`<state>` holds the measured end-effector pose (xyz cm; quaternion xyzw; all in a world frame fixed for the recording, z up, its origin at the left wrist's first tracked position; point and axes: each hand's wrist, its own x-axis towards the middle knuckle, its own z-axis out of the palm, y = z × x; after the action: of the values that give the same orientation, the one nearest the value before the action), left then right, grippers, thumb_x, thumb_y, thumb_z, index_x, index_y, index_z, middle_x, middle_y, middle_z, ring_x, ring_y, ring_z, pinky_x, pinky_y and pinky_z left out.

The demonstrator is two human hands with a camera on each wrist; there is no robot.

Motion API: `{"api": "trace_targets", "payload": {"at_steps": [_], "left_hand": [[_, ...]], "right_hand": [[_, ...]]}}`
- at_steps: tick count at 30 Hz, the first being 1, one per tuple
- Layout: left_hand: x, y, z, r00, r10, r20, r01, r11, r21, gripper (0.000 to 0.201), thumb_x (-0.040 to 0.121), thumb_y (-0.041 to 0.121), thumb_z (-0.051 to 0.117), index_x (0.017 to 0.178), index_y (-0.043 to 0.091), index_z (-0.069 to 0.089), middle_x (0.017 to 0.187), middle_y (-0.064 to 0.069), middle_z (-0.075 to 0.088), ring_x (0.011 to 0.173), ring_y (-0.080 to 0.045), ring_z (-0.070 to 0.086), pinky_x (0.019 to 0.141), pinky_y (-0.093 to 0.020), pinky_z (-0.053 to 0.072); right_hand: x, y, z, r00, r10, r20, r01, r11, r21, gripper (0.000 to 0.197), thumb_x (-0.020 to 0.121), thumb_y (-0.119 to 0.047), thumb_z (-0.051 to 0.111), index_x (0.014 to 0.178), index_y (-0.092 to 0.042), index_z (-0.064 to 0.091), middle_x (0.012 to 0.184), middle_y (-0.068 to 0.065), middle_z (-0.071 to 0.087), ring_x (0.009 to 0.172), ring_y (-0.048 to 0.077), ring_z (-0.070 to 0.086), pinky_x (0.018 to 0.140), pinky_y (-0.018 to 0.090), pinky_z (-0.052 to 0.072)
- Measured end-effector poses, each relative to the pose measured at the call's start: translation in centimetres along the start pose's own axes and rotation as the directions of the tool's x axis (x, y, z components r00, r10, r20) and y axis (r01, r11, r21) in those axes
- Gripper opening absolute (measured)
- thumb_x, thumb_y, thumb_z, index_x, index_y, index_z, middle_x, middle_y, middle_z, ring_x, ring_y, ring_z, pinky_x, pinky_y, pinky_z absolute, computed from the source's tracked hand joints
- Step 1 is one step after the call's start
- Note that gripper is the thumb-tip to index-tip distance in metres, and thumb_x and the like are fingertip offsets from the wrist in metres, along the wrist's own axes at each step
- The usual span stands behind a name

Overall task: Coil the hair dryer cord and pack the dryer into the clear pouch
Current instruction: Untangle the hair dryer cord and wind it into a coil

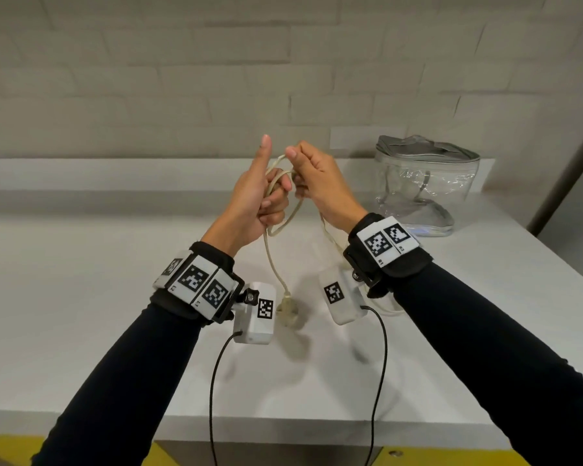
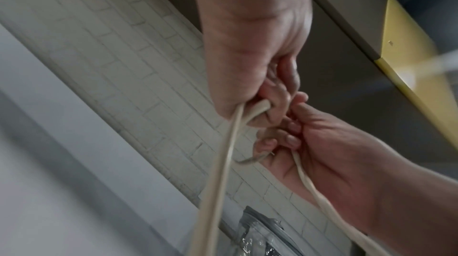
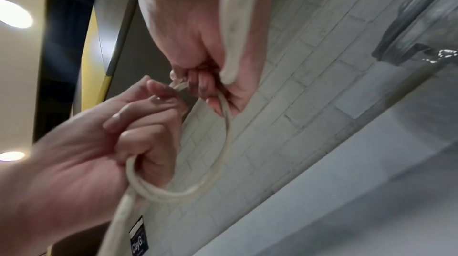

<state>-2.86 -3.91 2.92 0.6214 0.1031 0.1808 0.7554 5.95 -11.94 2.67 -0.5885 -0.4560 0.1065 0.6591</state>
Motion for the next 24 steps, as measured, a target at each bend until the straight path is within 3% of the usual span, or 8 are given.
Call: {"api": "trace_targets", "payload": {"at_steps": [4,9,12,16,18,21,23,24], "left_hand": [[-0.1,-0.6,-0.3,0.999,0.033,-0.016,-0.034,0.999,-0.024,0.055,0.092,0.056,0.034,0.053,0.017,0.04,0.038,0.01,0.021,0.031,-0.005,0.017,0.032,-0.017,0.016],[-0.3,-0.4,-0.9,0.99,-0.08,0.115,0.093,0.989,-0.112,0.049,0.097,0.045,0.03,0.055,0.019,0.031,0.036,0.01,0.022,0.03,-0.005,0.016,0.033,-0.018,0.014],[-0.3,0.0,-0.6,0.98,-0.078,0.181,0.117,0.969,-0.217,0.044,0.099,0.033,0.029,0.058,0.018,0.037,0.034,0.009,0.025,0.029,-0.006,0.023,0.037,-0.016,0.029],[0.0,0.4,0.0,0.968,0.024,0.249,0.038,0.969,-0.243,0.03,0.099,0.021,0.024,0.082,0.009,0.046,0.037,0.009,0.035,0.029,-0.006,0.025,0.038,-0.015,0.021],[0.1,0.5,0.1,0.966,0.054,0.253,0.017,0.963,-0.269,0.032,0.098,0.019,0.024,0.1,0.004,0.052,0.039,0.007,0.034,0.028,-0.006,0.024,0.038,-0.016,0.015],[0.4,0.3,0.3,0.984,0.061,0.169,-0.019,0.971,-0.239,0.04,0.097,0.02,0.027,0.128,0.004,0.047,0.037,0.005,0.034,0.027,-0.005,0.023,0.036,-0.017,0.012],[0.6,0.1,0.4,0.993,0.073,0.089,-0.052,0.974,-0.22,0.04,0.099,0.025,0.03,0.13,0.007,0.046,0.038,0.006,0.039,0.028,-0.005,0.023,0.034,-0.015,0.015],[0.8,-0.1,0.2,0.996,0.079,0.049,-0.066,0.973,-0.222,0.039,0.099,0.027,0.031,0.13,0.009,0.046,0.04,0.007,0.044,0.029,-0.005,0.025,0.033,-0.015,0.016]], "right_hand": [[1.0,0.2,-0.7,1.0,-0.026,-0.001,0.026,0.998,0.052,0.029,0.094,-0.017,0.049,0.065,-0.018,0.041,0.049,-0.009,0.031,0.041,0.003,0.027,0.042,0.017,0.027],[1.5,0.5,-1.4,0.996,0.061,0.073,-0.072,0.983,0.167,0.03,0.093,-0.014,0.05,0.065,-0.016,0.041,0.042,-0.014,0.036,0.037,0.001,0.03,0.04,0.017,0.026],[1.5,0.6,-1.6,0.988,0.132,0.078,-0.143,0.977,0.16,0.027,0.092,-0.017,0.052,0.066,-0.015,0.047,0.04,-0.01,0.044,0.036,0.004,0.038,0.042,0.016,0.037],[0.7,0.7,-1.7,0.983,0.177,0.044,-0.181,0.978,0.101,0.024,0.095,-0.026,0.045,0.075,-0.02,0.057,0.063,-0.002,0.056,0.049,0.007,0.056,0.053,0.021,0.05],[-0.3,0.9,-1.7,0.977,0.207,0.056,-0.207,0.978,0.007,0.022,0.099,-0.026,0.035,0.1,-0.017,0.054,0.075,0.003,0.057,0.055,0.015,0.061,0.049,0.024,0.05],[-2.4,2.0,-1.7,0.928,0.349,0.13,-0.317,0.923,-0.218,0.034,0.1,-0.032,0.023,0.128,-0.018,0.034,0.076,0.009,0.06,0.047,0.021,0.061,0.042,0.025,0.047],[-4.1,2.8,-1.9,0.876,0.459,0.148,-0.34,0.805,-0.485,0.04,0.099,-0.034,0.021,0.136,-0.019,0.026,0.078,0.01,0.063,0.047,0.022,0.061,0.044,0.026,0.047],[-5.0,3.1,-2.1,0.868,0.461,0.185,-0.211,0.679,-0.703,0.044,0.098,-0.032,0.023,0.139,-0.017,0.021,0.085,0.011,0.064,0.056,0.025,0.063,0.052,0.03,0.049]]}}
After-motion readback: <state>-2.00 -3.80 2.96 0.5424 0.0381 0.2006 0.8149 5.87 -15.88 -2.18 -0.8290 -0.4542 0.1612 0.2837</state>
